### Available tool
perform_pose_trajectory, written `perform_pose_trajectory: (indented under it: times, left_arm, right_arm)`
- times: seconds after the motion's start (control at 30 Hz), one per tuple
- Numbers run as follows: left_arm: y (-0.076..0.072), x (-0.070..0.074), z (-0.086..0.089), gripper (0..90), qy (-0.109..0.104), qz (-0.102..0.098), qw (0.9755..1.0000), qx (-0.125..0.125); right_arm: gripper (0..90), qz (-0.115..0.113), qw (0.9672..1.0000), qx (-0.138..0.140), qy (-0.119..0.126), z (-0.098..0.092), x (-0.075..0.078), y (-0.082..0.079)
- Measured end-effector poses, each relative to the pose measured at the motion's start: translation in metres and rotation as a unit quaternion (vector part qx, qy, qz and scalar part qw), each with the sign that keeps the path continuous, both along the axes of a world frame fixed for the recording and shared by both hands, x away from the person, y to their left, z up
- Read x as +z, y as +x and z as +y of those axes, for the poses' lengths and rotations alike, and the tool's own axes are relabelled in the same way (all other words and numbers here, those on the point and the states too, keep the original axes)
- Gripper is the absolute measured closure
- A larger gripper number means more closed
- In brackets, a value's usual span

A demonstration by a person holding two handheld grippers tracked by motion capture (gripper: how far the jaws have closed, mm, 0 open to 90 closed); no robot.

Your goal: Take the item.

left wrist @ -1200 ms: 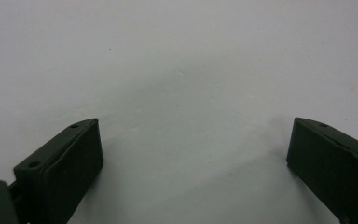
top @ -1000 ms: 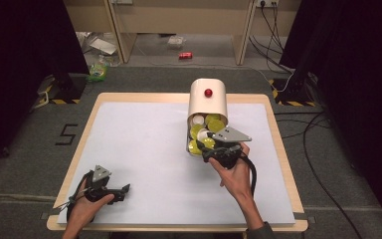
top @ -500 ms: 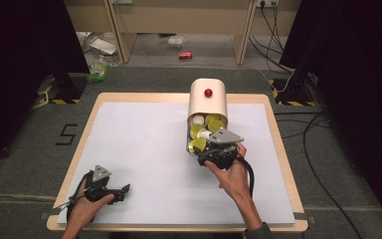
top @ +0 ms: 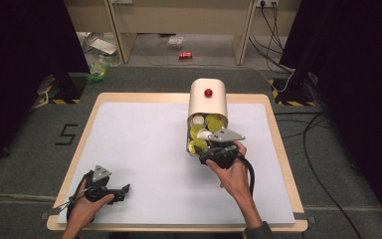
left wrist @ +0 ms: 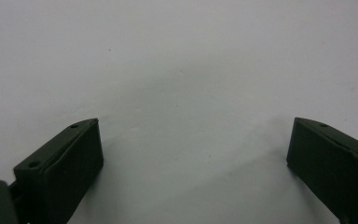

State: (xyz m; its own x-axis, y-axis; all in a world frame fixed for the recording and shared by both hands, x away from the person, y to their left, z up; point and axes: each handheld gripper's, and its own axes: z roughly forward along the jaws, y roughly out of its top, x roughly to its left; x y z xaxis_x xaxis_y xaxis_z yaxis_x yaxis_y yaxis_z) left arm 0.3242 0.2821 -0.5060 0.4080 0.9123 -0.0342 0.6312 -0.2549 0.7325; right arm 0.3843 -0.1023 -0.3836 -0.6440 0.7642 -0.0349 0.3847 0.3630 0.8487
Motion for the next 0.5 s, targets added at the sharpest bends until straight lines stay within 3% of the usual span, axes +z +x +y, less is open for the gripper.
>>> perform_pose_trajectory:
  times: [0.17, 0.5]
  left_arm:
    - [0.0000, 0.0000, 0.0000, 2.8, 0.000, 0.000, 1.0000, 0.000]
    - [0.0000, 0.0000, 0.0000, 2.8, 0.000, 0.000, 1.0000, 0.000]
  right_arm:
    - [49.0, 0.021, 0.9995, 0.008, 0.022, -0.0010, -0.0045, 0.0041]
    - [55.5, -0.001, 0.9999, 0.006, 0.016, -0.0007, 0.0020, -0.0010]
